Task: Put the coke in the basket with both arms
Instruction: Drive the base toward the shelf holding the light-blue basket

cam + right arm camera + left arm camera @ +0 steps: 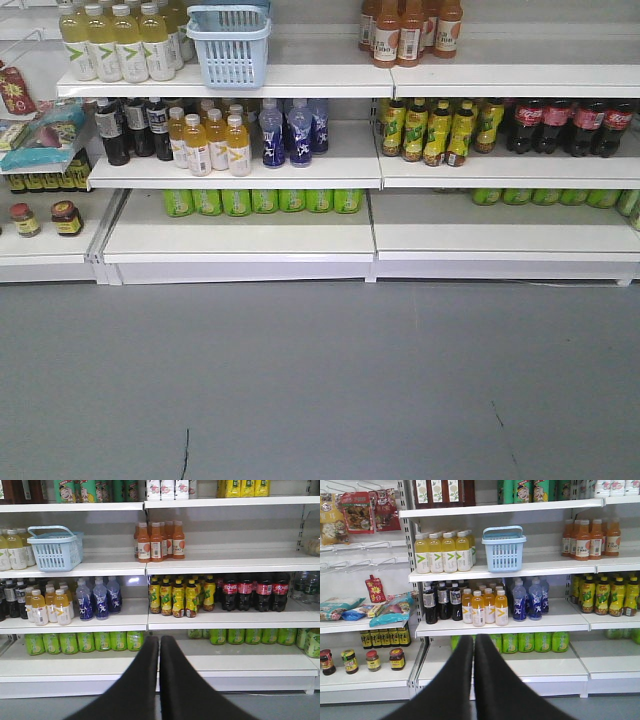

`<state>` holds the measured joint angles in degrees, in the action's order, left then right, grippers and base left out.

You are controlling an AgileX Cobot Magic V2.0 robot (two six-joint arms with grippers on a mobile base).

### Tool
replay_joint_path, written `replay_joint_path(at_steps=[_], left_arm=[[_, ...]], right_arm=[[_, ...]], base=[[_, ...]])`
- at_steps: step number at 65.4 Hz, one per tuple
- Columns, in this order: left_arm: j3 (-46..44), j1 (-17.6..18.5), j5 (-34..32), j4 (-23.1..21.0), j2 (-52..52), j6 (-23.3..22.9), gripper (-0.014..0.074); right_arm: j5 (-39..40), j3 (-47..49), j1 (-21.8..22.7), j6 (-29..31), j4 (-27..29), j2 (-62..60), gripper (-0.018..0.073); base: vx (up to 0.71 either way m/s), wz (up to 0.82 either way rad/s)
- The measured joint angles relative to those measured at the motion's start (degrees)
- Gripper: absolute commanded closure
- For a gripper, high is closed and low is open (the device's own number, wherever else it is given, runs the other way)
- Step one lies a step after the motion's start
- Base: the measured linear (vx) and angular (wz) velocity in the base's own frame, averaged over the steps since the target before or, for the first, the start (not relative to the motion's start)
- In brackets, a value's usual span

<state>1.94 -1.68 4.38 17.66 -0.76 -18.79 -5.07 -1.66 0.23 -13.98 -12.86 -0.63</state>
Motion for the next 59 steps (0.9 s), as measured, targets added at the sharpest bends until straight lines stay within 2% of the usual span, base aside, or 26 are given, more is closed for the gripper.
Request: replay_joint_path(at_steps=[59], left_arm=[[0.00,0.00,0.00,0.00,0.00,0.00,0.0603]], right_arm=[[0.00,0.00,0.00,0.00,0.00,0.00,0.0564]], base=[[0.01,0.00]])
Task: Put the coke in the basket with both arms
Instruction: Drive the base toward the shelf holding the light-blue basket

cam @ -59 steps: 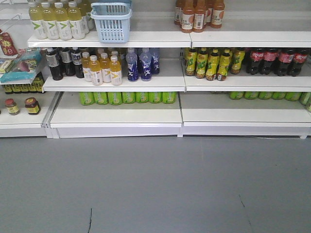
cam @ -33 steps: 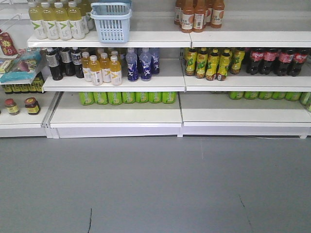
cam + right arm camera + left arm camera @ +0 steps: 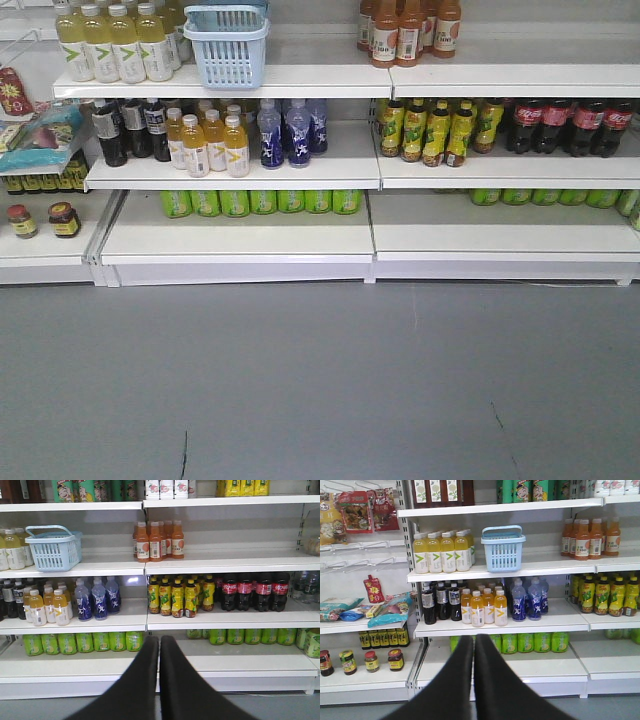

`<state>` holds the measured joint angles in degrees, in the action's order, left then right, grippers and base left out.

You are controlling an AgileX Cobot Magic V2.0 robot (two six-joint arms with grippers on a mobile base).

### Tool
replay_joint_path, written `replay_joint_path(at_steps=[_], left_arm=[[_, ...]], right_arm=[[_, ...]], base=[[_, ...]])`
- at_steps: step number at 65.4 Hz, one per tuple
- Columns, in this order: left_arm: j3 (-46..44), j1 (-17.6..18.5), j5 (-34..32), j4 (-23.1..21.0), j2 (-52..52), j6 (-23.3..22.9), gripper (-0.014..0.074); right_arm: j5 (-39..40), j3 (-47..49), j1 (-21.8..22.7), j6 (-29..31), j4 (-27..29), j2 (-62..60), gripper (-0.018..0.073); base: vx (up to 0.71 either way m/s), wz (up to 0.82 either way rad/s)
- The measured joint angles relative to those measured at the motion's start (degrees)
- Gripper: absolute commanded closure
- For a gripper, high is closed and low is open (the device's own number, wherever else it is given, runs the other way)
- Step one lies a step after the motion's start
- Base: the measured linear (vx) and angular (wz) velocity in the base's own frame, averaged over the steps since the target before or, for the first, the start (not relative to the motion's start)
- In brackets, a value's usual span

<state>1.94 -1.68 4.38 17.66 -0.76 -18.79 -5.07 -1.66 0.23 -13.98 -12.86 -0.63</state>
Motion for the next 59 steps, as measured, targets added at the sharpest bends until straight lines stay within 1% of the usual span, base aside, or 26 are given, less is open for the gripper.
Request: replay_joint_path(at_steps=[27,59], left_arm=[[0.00,0.00,0.00,0.00,0.00,0.00,0.0603],[0.00,0.00,0.00,0.00,0.00,0.00,0.0603]], right_arm=[[0.00,0.00,0.00,0.00,0.00,0.00,0.0564],[0.00,0.00,0.00,0.00,0.00,0.00,0.0564]], base=[[0.07,0.00],[0.10,0.07]])
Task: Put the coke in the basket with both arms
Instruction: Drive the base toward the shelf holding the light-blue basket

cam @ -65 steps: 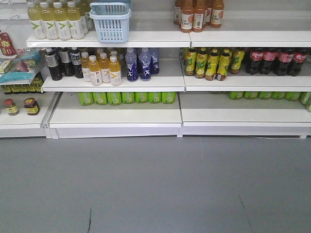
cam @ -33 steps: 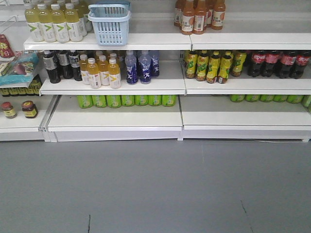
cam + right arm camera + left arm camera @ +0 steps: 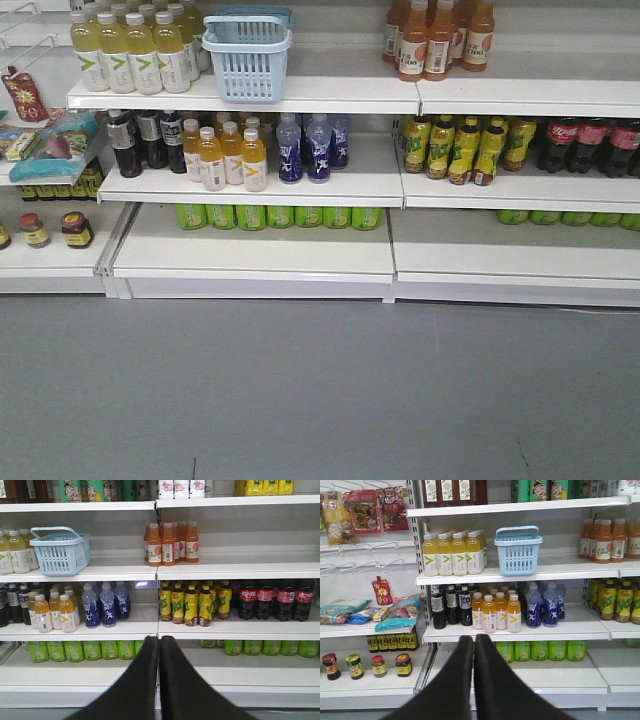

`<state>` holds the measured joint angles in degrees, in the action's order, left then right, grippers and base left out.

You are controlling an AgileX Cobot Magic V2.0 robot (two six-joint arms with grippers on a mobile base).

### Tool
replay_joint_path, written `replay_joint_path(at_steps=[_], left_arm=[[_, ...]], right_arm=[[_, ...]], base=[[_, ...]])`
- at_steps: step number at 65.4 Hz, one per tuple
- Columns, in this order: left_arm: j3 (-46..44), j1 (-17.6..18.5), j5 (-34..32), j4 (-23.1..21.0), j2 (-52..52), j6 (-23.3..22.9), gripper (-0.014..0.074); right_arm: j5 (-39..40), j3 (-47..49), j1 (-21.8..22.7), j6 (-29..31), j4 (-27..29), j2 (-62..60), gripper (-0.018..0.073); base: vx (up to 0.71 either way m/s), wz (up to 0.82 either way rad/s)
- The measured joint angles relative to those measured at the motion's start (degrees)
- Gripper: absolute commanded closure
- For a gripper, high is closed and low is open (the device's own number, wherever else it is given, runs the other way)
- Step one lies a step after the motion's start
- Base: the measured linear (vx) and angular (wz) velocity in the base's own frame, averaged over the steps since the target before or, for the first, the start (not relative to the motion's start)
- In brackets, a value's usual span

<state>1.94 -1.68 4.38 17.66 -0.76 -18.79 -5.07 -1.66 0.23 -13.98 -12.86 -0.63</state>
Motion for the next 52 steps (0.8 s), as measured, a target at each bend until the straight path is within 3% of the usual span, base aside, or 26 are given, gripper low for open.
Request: replay_joint_path(at_steps=[52], left_arm=[[0.00,0.00,0.00,0.00,0.00,0.00,0.0603]], right_arm=[[0.00,0.00,0.00,0.00,0.00,0.00,0.0564]], base=[[0.20,-0.01]])
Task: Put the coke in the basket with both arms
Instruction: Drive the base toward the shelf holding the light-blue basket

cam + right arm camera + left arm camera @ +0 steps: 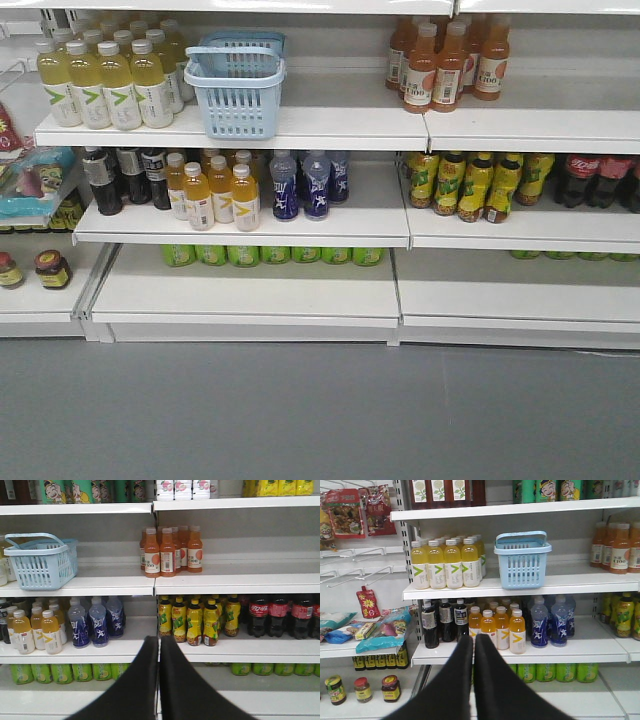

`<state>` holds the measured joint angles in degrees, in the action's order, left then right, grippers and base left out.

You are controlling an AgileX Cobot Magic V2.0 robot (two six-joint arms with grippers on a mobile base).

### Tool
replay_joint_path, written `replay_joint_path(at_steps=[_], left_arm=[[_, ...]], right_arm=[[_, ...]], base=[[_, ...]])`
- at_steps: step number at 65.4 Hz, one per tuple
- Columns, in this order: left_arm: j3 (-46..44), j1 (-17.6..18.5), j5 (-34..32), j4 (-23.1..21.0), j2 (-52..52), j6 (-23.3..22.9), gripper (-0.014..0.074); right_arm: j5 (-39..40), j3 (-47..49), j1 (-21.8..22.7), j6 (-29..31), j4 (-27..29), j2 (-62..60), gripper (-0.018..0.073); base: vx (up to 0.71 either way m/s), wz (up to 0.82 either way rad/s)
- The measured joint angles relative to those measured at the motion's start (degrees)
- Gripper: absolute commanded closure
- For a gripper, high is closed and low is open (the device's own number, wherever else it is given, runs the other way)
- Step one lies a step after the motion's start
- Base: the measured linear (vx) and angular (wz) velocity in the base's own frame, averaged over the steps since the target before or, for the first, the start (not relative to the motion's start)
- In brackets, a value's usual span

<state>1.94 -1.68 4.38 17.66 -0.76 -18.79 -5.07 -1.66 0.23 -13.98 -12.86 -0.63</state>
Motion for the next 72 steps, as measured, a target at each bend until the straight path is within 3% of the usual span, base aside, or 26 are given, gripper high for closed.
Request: replay_joint_path(at_steps=[72], left_arm=[[0.00,0.00,0.00,0.00,0.00,0.00,0.0603]], right_arm=[[0.00,0.00,0.00,0.00,0.00,0.00,0.0564]], base=[[0.20,-0.01]])
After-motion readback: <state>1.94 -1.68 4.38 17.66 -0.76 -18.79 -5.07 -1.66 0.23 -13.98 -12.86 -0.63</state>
